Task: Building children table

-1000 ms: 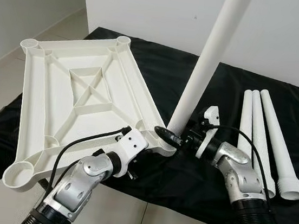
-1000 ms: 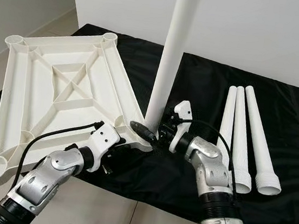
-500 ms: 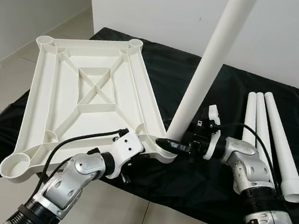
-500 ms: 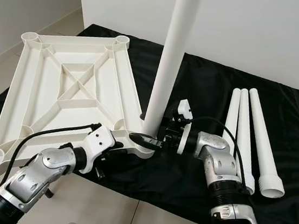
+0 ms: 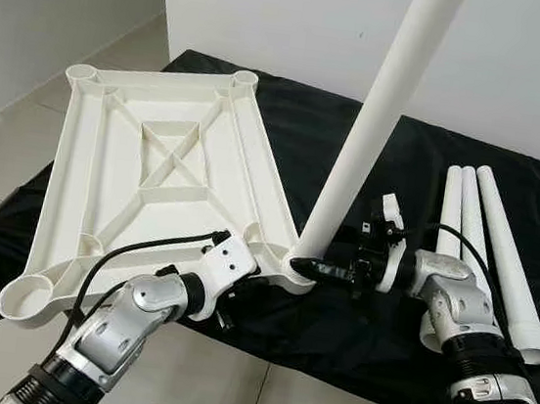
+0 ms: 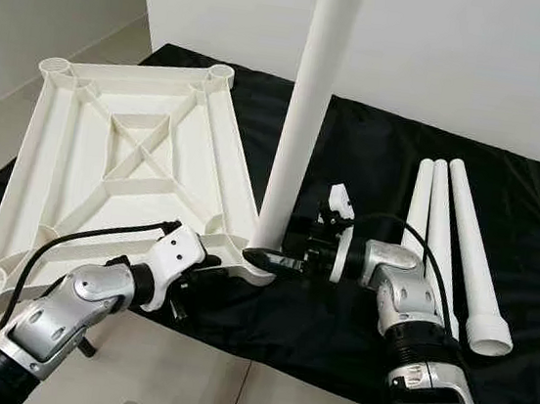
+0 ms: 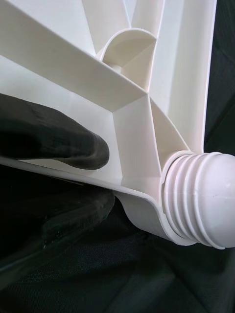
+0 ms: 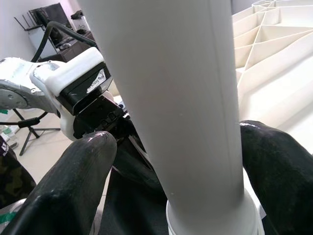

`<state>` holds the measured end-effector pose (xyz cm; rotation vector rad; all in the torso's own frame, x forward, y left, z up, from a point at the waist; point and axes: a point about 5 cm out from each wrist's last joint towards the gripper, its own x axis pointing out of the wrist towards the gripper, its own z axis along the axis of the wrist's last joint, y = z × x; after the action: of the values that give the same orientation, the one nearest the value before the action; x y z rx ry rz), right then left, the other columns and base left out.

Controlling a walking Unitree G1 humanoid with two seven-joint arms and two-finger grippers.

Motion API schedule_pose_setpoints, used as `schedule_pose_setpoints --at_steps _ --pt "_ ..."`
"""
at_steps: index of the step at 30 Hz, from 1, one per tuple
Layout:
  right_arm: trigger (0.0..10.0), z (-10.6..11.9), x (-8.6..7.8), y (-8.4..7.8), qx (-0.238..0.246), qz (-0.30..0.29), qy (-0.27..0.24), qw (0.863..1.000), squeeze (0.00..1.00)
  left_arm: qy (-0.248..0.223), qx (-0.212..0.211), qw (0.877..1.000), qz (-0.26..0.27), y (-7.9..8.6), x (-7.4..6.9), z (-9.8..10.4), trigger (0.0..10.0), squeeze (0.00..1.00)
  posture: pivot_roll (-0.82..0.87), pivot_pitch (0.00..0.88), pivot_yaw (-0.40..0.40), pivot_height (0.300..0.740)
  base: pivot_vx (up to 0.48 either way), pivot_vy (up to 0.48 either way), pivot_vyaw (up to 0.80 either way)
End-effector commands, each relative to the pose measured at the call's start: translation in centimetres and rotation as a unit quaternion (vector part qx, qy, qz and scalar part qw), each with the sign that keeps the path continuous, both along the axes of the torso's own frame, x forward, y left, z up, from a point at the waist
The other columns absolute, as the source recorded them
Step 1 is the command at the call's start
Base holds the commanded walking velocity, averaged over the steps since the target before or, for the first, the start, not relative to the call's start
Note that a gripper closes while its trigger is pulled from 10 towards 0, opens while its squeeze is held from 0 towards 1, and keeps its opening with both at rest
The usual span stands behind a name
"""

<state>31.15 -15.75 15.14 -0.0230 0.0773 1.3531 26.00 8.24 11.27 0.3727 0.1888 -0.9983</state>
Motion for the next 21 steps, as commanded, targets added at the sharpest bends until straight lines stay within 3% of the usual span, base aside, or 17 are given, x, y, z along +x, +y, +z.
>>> schedule_pose_setpoints --at_steps 1,11,12,13,14,15,21 --pt "10.0 -0.05 -0.02 -0.02 -0.003 0.006 0.0 1.0 0.0 0.027 0.017 0.997 -0.065 -0.4 -0.51 -0.4 10.0 0.0 -0.01 0.0 -0.042 0.74 0.0 0.0 0.0" --pt "10.0 -0.24 -0.13 0.13 0.007 0.006 0.006 1.0 0.0 0.028 0.014 0.997 -0.066 -0.63 -0.48 -0.33 10.0 0.0 -0.01 0.0 -0.042 0.74 0.0 0.0 0.0" --pt "4.6 -0.21 -0.12 0.17 0.011 0.006 0.005 1.0 0.0 0.028 0.014 0.997 -0.067 -0.67 -0.47 -0.33 10.0 0.0 -0.01 0.0 -0.042 0.74 0.0 0.0 0.0" --pt "3.7 -0.18 -0.09 0.2 0.014 0.006 0.005 1.0 0.0 0.027 0.015 0.997 -0.068 -0.7 -0.47 -0.32 10.0 0.0 -0.01 0.0 -0.043 0.74 0.0 0.0 0.0" --pt "3.7 -0.18 -0.09 0.2 0.014 0.006 0.005 1.0 0.0 0.027 0.015 0.997 -0.068 -0.7 -0.47 -0.32 10.0 0.0 -0.01 0.0 -0.043 0.74 0.0 0.0 0.0" --pt "0.0 -0.1 -0.09 0.22 0.02 0.005 0.006 1.0 0.0 0.027 0.014 0.997 -0.067 -0.74 -0.43 -0.27 10.0 0.0 -0.01 0.0 -0.044 0.74 0.0 0.0 0.0" --pt "0.0 0.23 -0.02 0.18 0.035 -0.004 0.005 0.999 0.0 0.024 0.009 0.998 -0.063 -0.86 -0.26 -0.08 10.0 0.0 -0.01 0.0 -0.048 0.74 0.0 0.0 0.0"
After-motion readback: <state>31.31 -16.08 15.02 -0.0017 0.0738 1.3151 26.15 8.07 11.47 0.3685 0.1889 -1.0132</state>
